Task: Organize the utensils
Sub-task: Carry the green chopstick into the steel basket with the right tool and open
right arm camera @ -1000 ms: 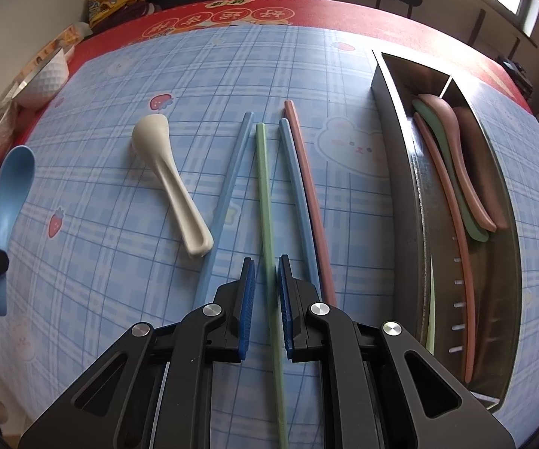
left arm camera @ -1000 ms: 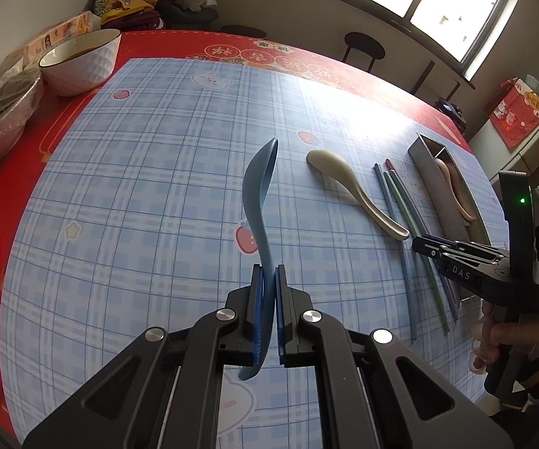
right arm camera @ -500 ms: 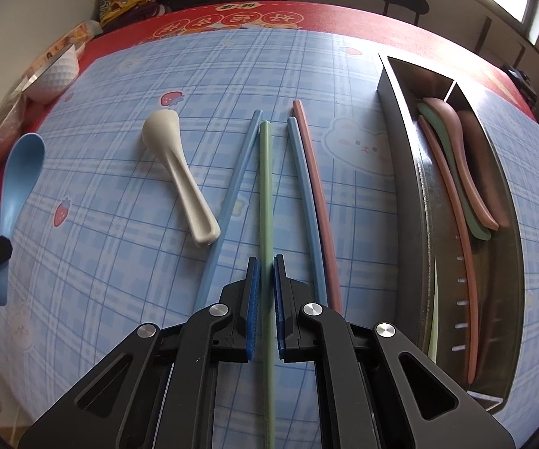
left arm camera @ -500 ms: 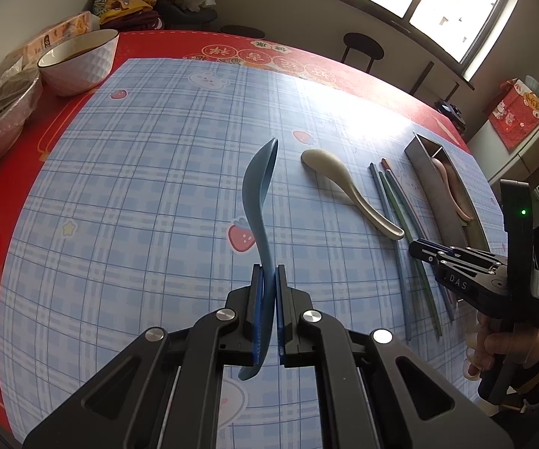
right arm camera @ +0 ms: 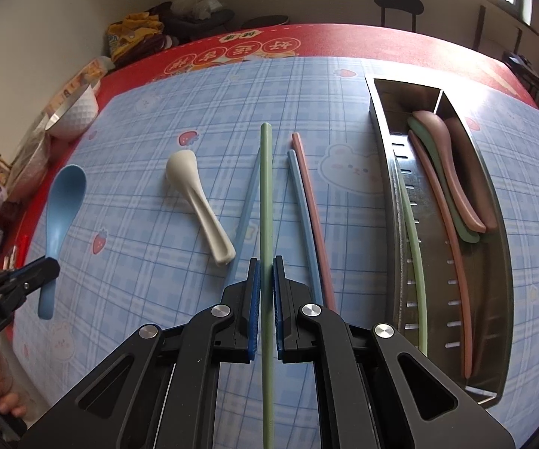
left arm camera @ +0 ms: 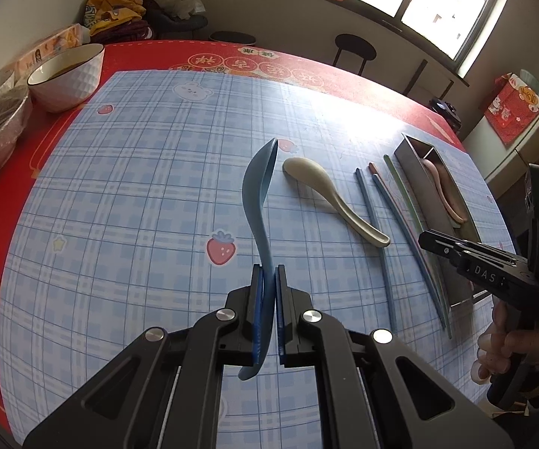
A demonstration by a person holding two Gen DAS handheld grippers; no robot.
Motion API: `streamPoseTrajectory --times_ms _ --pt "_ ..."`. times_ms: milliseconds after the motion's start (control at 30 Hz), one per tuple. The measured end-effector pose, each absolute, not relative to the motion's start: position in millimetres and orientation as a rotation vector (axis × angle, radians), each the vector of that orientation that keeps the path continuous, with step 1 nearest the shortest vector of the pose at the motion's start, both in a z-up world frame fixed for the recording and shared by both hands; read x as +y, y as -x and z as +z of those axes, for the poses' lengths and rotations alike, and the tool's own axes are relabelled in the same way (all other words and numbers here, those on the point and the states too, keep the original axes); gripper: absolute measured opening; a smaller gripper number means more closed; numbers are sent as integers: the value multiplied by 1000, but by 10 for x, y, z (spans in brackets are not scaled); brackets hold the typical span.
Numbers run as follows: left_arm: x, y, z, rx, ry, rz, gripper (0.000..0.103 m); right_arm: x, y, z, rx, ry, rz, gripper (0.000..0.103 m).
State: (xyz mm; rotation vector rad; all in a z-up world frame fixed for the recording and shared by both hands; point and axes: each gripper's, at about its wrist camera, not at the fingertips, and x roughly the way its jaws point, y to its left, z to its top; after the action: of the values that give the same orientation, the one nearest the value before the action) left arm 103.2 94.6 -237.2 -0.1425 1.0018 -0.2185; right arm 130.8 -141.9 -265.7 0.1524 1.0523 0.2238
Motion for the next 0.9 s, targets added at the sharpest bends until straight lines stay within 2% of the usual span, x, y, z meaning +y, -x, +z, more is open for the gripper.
streamPoseTrajectory --times_ms 567,900 --pt "617 -1047 -2290 994 109 -238 6 -2156 -1377 -2330 928 -229 103 6" --pt "567 -1013 -2283 997 140 -177 6 -2410 -1545 -2596 978 -117 53 6"
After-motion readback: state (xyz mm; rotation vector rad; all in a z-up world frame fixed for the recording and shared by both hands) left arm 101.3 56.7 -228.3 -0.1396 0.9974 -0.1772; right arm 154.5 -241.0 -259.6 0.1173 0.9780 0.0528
